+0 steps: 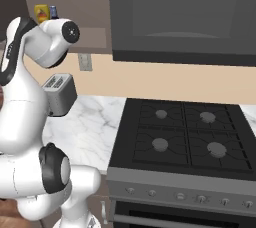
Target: Move the mustard and condiment bottle from the cabinet to the dining counter.
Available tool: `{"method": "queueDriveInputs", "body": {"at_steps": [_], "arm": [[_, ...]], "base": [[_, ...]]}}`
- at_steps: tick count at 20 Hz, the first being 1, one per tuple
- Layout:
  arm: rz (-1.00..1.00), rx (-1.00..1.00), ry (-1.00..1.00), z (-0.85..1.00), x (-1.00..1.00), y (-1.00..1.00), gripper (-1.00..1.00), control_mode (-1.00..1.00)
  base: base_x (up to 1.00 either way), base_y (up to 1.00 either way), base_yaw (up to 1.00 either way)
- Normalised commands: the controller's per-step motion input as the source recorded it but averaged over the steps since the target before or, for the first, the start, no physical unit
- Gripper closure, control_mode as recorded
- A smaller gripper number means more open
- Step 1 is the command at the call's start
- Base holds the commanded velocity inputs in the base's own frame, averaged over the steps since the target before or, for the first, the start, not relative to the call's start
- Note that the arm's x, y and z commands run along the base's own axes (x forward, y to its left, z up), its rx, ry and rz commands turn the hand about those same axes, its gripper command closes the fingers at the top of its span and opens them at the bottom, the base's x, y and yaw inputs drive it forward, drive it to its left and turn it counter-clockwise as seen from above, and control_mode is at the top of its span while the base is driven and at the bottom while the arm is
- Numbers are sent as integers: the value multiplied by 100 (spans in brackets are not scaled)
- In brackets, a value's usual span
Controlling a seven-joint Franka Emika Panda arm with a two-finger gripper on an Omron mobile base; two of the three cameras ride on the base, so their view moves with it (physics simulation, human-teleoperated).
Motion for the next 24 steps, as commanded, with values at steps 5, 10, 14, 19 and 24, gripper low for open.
{"method": "queueDriveInputs", "body": {"at_steps": [5,10,14,19,24], "arm": [[-7,0,0,0,17,5,-100,-100],[-8,0,0,0,20,4,-100,-100],[-7,0,0,-3,25,0,-100,-100],[-2,0,0,-5,31,0,-100,-100],[0,0,-1,-3,31,0,-100,-100]], "base": [[0,0,0],[0,0,0],[0,0,0],[0,0,0],[0,0,0]]}}
